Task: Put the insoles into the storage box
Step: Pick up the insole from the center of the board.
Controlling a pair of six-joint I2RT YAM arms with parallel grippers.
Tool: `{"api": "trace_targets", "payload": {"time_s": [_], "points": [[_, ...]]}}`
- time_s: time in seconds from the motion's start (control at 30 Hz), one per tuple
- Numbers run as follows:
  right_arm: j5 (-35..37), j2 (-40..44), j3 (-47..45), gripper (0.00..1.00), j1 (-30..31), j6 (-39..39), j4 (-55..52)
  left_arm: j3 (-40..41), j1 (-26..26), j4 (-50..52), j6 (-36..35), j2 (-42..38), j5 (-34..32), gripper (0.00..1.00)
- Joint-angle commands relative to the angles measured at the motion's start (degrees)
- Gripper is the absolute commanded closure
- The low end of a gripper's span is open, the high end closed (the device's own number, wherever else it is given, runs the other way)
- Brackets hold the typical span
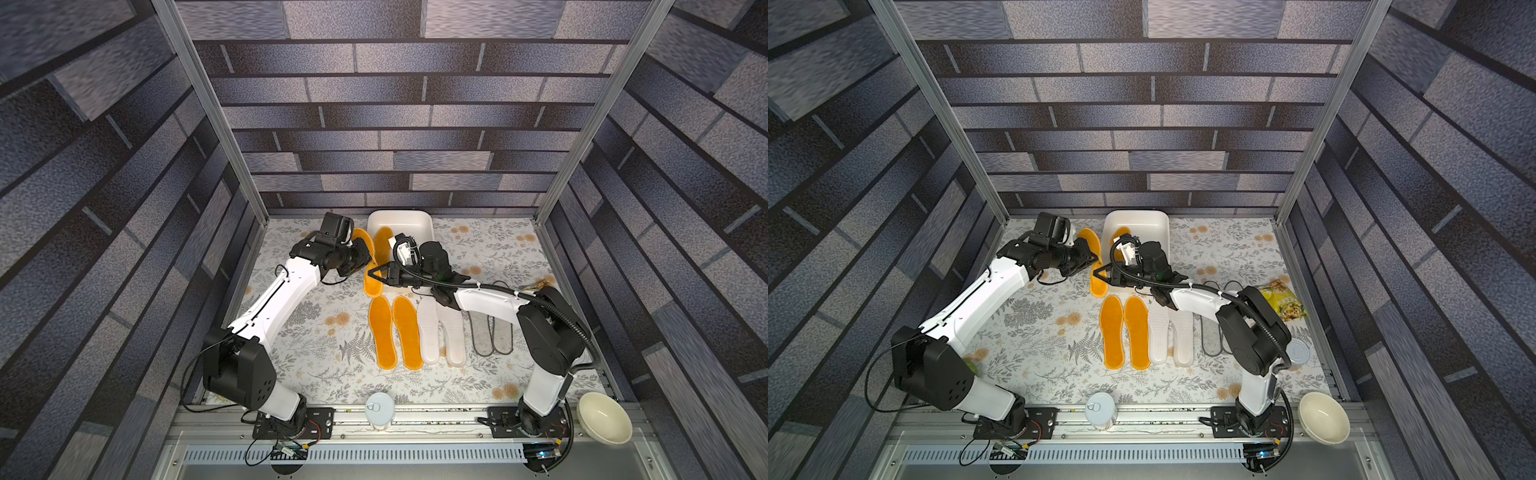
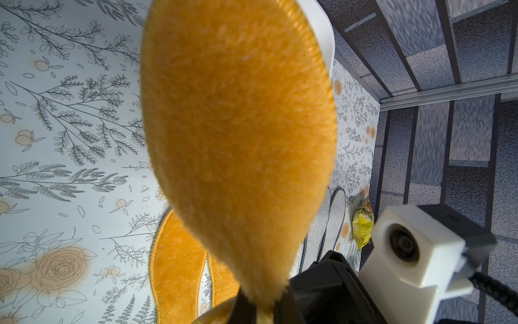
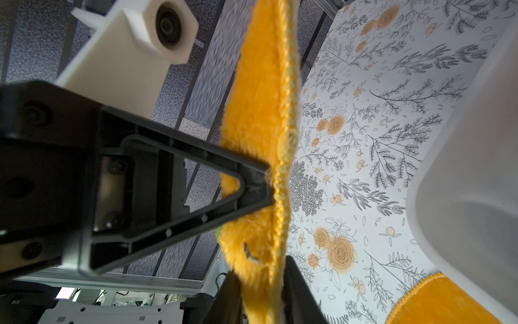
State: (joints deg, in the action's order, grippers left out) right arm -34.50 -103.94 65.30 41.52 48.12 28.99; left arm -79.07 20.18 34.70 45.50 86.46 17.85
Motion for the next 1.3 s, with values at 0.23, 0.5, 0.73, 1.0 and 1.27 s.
{"api": "trace_targets", "payload": {"time_s": [0.23,0.5,0.73,1.0,1.27], "points": [[0.8,-0.9,1.3,1.00,0.4,-1.2,-0.1,0.3,0.5,-0.1,0.3,-0.2,0.5,0.90],[0.5,0.7,0.2,1.00,0.3,-2.5,-0.2,1.1,-0.4,0.1,0.0,-2.1,-1.8,0.32],[1.0,4.0,-1.3,1.00,0.3,-6.1,-4.5,3.9,-4.7,-2.1,1.0,-6.6,-2.5,0.00],[3.9,8.0,4.0,1.00,-0.6,-17.5,-24.0,8.3,-10.4,-1.0,0.8,-12.4,-2.2,0.00],[4.3,4.8,10.1,1.00,-8.4,-15.1,-29.8,11.4,-11.1,-2.2,0.8,-14.3,-1.3,0.00]]}}
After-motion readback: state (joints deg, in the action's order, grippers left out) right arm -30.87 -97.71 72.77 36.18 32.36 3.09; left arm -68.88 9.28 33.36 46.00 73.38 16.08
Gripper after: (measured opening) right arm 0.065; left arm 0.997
